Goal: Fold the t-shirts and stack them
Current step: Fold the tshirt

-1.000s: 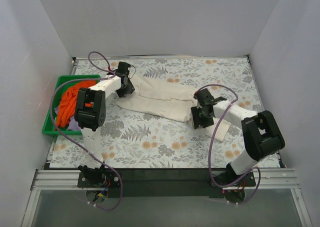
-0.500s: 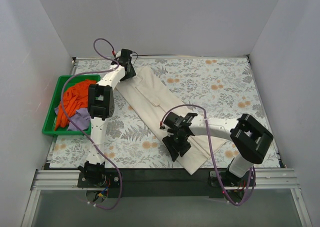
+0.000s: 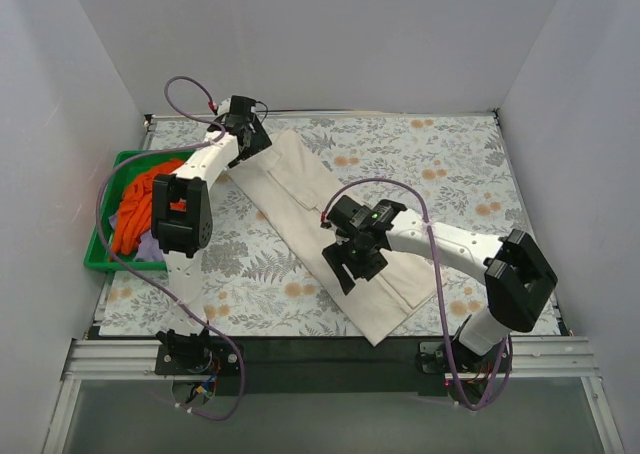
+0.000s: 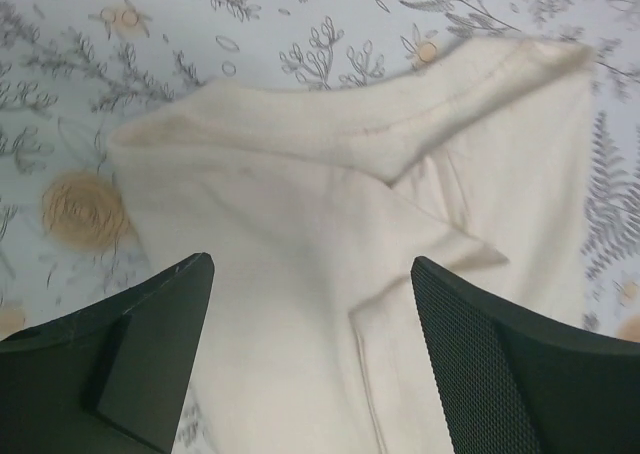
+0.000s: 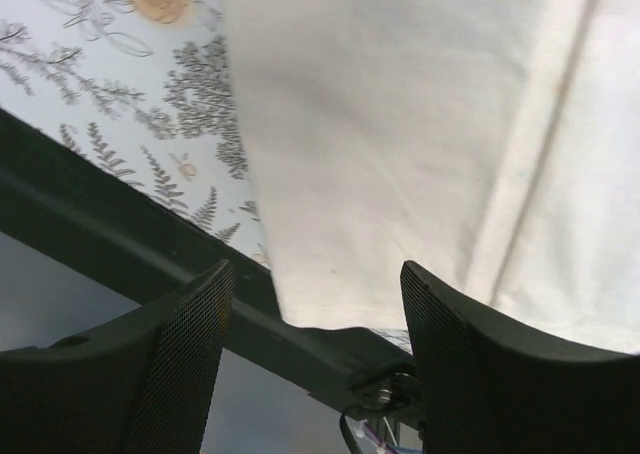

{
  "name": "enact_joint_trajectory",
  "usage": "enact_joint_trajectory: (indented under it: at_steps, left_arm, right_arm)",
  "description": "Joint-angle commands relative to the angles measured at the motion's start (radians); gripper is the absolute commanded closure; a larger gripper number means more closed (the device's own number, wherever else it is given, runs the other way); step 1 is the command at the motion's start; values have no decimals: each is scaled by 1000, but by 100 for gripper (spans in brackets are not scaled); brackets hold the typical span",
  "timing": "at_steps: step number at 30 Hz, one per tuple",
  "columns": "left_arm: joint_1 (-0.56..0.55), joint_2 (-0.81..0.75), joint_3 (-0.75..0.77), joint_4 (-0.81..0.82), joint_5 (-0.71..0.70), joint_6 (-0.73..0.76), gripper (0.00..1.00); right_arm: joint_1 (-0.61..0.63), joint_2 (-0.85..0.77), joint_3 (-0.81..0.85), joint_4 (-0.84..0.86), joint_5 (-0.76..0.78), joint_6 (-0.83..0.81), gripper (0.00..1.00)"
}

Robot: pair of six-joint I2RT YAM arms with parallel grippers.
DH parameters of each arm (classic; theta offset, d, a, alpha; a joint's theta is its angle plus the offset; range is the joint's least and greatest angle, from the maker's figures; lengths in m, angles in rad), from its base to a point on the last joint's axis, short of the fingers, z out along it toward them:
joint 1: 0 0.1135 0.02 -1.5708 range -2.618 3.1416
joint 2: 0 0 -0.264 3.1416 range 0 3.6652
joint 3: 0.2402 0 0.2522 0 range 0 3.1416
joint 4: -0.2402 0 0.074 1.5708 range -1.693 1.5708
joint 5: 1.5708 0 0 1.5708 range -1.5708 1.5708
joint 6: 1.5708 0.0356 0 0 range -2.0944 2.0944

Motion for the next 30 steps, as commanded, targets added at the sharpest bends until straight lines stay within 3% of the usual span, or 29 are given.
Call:
enact_joint_trajectory:
  at_steps: [1,6,9,23,30]
  left_arm:
    - [-72,-207,-90,-6,-57,-126,25]
    - [-160,-281,-253,17,-72,-221,27]
    - [-178,-242,-259,15,-43,-243,26]
    - [-173,-14,-144,14,-42,-221,26]
    - [-146,123,-19,20,-31,-116,27]
  right_arm:
    - [-48,-64,-26,-45,68,-24,37]
    - [-104,-129,-94,-23,84,-39,36]
    - [-126,-163,-144,-7,70,-45,35]
    - [-108,-137,-345,131,-47,-36,39]
    - [-25,-2,-286,168,-114,-33,41]
